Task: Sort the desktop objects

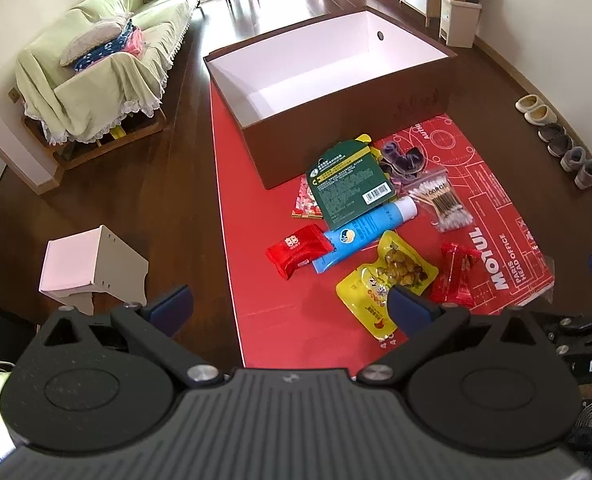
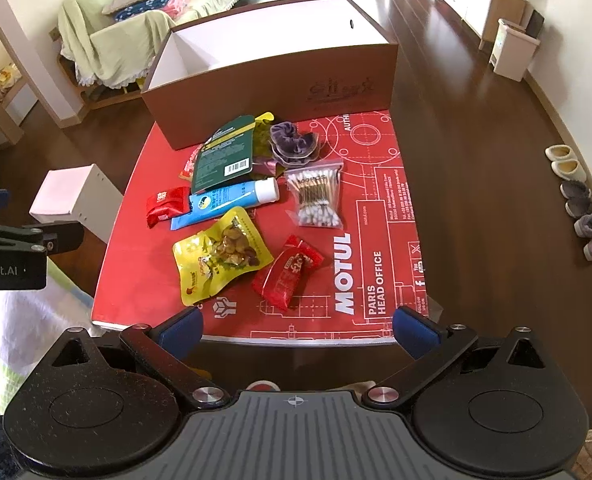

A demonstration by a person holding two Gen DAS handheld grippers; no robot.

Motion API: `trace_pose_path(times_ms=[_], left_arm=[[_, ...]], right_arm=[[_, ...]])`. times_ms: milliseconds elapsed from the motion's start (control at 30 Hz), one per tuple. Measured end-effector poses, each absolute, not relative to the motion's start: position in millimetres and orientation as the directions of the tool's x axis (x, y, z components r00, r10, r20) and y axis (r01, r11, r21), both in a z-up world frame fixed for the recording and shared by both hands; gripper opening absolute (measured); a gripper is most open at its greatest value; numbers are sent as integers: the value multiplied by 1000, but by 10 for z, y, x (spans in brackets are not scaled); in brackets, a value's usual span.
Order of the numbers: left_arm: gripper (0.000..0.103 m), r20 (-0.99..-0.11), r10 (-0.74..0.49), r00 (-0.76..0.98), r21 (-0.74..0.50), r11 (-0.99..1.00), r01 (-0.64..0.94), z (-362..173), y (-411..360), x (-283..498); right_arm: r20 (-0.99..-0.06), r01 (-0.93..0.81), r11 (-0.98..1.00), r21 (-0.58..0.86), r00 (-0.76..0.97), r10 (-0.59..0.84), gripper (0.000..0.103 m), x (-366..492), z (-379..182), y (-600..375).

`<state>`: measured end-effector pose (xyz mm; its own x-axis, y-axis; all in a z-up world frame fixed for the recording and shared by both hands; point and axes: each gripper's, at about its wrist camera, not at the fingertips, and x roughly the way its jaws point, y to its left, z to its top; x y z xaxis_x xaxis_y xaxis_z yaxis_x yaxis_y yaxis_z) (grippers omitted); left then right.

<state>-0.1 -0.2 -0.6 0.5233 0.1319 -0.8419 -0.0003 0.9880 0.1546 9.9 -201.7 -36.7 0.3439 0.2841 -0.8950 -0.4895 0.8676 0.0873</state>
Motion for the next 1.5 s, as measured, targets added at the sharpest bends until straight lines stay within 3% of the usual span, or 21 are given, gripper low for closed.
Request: trace_pose_path(times_ms=[1500], left_arm=[[102, -870, 109, 481, 158, 985, 63, -109, -102, -55]], right_arm=[[-897, -455, 885, 103, 342, 280, 103, 18, -406, -2129]])
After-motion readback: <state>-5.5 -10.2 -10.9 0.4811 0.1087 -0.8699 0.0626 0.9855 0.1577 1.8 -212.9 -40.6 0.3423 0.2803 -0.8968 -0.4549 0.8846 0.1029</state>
